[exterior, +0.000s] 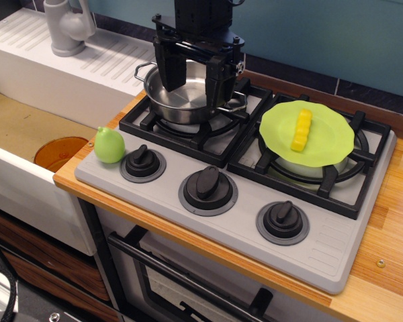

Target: Put fry on plate and smallpear in pot or pan on stove

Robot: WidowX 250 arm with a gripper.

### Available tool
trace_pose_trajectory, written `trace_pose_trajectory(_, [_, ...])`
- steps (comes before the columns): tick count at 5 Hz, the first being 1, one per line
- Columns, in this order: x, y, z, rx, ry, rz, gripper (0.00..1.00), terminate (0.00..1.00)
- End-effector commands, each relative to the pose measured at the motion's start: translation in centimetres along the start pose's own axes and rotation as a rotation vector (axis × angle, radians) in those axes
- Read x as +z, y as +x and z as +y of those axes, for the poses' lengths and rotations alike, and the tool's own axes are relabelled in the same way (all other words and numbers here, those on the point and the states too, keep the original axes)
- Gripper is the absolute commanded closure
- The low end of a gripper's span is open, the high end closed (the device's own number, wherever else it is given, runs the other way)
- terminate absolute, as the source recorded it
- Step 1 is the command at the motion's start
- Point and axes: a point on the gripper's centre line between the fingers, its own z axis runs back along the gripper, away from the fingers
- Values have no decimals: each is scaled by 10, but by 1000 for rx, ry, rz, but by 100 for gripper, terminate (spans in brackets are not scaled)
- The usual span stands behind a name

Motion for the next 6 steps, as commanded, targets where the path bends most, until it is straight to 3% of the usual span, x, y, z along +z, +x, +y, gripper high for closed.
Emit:
trace_pose_trajectory(1, [20, 5, 0, 0, 16, -65, 0, 0])
trace_pose_trajectory(3, [37, -33, 27, 103, 247, -151, 0, 0])
trace_pose_trajectory(4, [33, -43, 37, 123, 288, -164, 0, 0])
trace_pose_trajectory(6, [13, -52, 51, 133, 280, -191, 0, 0])
